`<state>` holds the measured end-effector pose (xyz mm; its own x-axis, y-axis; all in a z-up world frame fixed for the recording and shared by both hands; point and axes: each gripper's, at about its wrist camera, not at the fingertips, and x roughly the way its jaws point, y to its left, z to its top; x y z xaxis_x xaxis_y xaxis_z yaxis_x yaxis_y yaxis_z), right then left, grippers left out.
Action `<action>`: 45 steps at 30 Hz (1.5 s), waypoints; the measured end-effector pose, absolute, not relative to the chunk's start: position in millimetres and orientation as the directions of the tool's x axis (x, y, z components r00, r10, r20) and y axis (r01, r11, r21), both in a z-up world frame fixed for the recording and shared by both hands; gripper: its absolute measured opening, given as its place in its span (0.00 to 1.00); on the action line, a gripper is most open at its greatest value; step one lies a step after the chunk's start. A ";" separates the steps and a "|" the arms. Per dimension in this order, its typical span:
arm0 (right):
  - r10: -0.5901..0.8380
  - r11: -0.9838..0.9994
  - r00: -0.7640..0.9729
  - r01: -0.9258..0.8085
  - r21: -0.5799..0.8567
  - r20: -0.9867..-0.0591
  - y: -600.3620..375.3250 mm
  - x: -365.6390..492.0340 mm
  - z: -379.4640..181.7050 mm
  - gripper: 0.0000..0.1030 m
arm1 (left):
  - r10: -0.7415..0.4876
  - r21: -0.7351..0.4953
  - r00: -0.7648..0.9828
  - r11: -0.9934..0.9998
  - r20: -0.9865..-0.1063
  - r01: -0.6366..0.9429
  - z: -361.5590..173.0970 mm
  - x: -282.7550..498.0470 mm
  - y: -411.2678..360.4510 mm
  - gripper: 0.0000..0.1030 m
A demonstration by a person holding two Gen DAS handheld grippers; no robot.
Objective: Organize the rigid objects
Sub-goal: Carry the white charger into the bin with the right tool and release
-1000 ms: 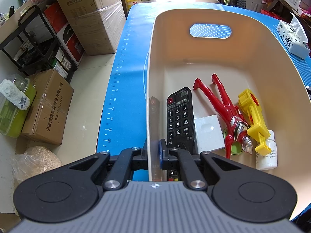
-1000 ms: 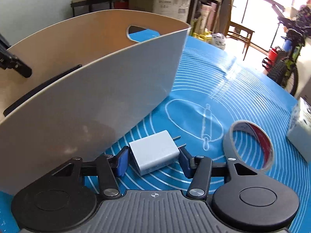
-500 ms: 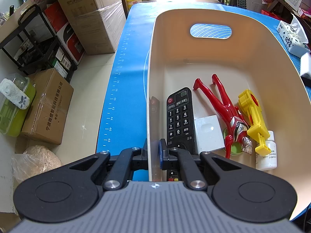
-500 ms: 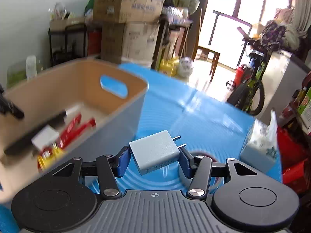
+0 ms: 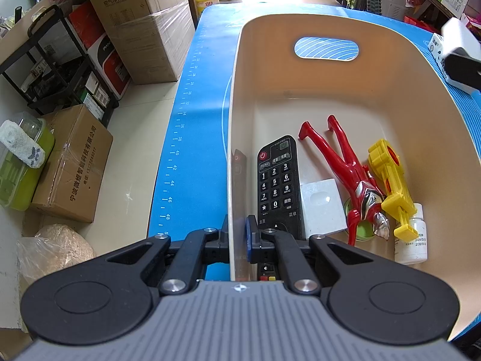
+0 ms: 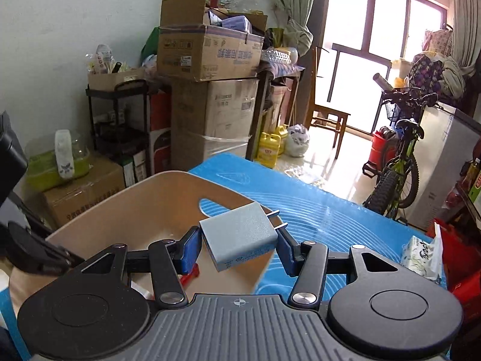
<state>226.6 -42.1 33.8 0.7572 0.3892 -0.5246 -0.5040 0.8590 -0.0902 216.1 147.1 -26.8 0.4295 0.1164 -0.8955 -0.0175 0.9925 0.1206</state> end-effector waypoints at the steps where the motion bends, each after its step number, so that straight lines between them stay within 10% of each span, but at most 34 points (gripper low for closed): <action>1: 0.388 0.861 0.756 -0.501 -0.086 -0.528 -37.6 227.8 33.0 0.57 | 0.117 0.121 0.430 0.992 -0.895 -0.017 -26.8 216.1 147.1 0.09; 26: 0.231 0.815 0.505 -0.568 -0.118 -0.832 39.3 235.5 -43.7 0.57 | 0.113 0.118 0.429 0.993 -0.896 -0.015 -28.3 216.2 145.4 0.09; 45: 0.303 0.835 0.541 -0.547 -0.055 -0.785 21.0 227.3 -20.6 0.79 | 0.112 0.117 0.430 0.993 -0.896 -0.017 -27.1 215.4 146.6 0.09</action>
<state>227.3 21.0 -20.6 0.5405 0.3026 -0.7850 -0.5470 0.8353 -0.0546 215.4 146.6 -27.1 0.4297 0.1125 -0.8959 -0.0167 0.9930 0.1167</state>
